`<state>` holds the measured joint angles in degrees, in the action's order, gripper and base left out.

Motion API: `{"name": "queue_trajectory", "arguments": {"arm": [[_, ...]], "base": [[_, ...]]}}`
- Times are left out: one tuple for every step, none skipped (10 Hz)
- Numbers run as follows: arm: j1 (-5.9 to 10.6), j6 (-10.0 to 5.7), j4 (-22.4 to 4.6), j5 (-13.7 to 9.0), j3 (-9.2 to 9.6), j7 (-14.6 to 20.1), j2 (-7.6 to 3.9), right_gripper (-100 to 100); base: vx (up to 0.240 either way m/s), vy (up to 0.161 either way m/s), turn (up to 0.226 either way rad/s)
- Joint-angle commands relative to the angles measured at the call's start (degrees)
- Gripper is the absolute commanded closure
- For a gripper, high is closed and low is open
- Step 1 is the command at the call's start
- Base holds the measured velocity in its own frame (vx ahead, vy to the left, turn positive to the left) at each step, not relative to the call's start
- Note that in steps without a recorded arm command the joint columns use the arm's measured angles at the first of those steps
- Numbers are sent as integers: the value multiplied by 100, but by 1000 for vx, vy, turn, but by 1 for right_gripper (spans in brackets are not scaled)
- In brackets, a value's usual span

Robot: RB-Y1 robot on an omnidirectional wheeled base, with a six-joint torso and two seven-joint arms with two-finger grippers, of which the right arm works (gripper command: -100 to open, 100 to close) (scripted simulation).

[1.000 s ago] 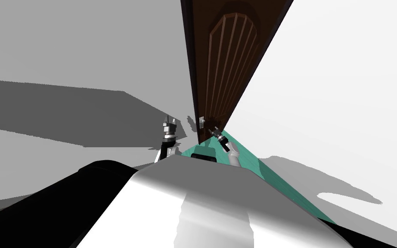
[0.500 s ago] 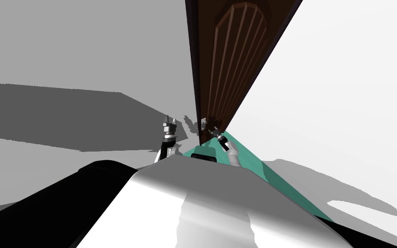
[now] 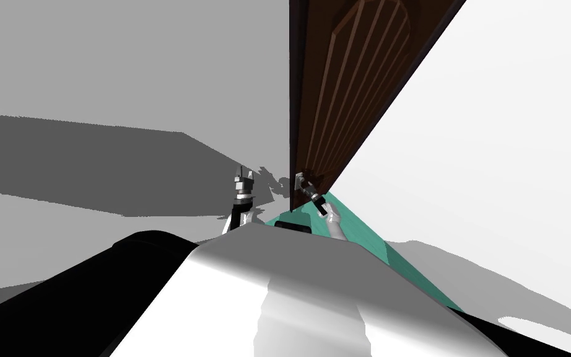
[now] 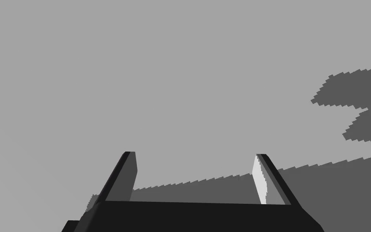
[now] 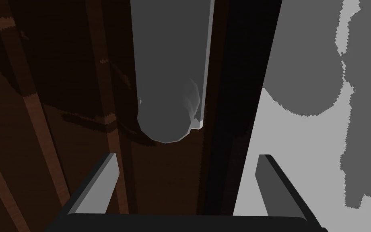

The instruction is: Pull the door open

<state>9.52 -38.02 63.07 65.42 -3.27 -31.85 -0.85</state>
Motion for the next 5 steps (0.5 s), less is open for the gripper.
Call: {"name": "queue_trajectory", "arguments": {"arm": [[46, 183, -64, -180, 108, -164, 55, -100], [69, 251, -100, -261, 150, -234, 95, -100], [109, 370, -163, -402, 224, -357, 188, -100], [138, 455, -208, -501, 277, -444, 278, -100], [140, 365, -222, -448, 217, -396, 218, -100]], "base": [[137, -11, 77], [116, -33, 43], [141, -25, 61], [159, -29, 71], [69, -16, 17]]}}
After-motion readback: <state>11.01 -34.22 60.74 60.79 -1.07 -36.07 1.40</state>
